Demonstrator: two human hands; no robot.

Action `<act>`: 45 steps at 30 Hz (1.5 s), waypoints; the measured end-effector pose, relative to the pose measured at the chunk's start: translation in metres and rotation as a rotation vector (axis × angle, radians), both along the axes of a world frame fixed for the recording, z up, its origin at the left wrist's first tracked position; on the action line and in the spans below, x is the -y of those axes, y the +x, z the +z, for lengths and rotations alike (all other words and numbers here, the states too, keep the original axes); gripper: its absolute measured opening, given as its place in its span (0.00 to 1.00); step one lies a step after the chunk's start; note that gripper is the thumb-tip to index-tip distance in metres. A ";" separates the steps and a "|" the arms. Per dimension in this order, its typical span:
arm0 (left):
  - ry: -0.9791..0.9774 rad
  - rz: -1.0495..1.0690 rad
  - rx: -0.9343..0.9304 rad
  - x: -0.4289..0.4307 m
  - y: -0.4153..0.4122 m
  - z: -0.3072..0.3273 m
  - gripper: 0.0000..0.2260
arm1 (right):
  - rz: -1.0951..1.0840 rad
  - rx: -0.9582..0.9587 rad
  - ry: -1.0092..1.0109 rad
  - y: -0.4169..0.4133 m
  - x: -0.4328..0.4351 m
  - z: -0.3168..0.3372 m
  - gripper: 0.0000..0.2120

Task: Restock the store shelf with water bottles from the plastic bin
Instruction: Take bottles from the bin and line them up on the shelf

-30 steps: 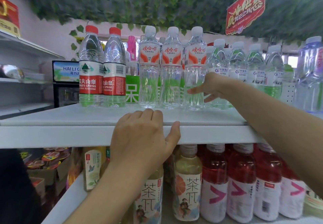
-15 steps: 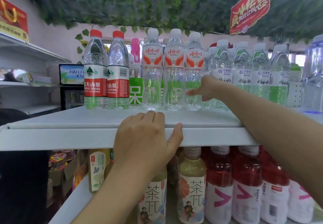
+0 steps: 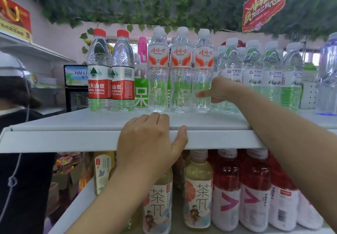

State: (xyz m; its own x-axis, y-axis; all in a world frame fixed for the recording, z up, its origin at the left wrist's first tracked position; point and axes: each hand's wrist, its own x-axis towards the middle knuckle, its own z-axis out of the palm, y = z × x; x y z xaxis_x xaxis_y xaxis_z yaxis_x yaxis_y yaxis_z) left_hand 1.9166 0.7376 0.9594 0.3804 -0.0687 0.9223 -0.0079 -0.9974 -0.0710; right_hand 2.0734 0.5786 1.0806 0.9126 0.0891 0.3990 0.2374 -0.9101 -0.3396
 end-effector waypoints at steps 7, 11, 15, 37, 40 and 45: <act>0.022 0.024 -0.070 -0.001 -0.004 0.002 0.22 | 0.103 -0.089 0.175 -0.021 -0.002 -0.007 0.34; 0.028 0.037 -0.178 0.001 -0.013 0.009 0.25 | 0.084 -0.039 0.068 -0.050 0.006 -0.012 0.20; 0.005 -0.043 -0.417 -0.003 -0.026 0.019 0.22 | 0.108 0.009 -0.160 -0.103 0.014 -0.018 0.25; 0.017 -0.085 -0.646 0.017 -0.277 0.030 0.23 | 0.032 0.056 -0.323 -0.401 0.087 -0.079 0.26; -0.005 -0.069 -0.701 0.033 -0.300 0.019 0.23 | 0.040 0.026 -0.303 -0.424 0.107 -0.090 0.25; -0.062 -0.080 -0.719 0.071 -0.341 -0.004 0.22 | 0.090 -0.021 -0.267 -0.462 0.146 -0.114 0.27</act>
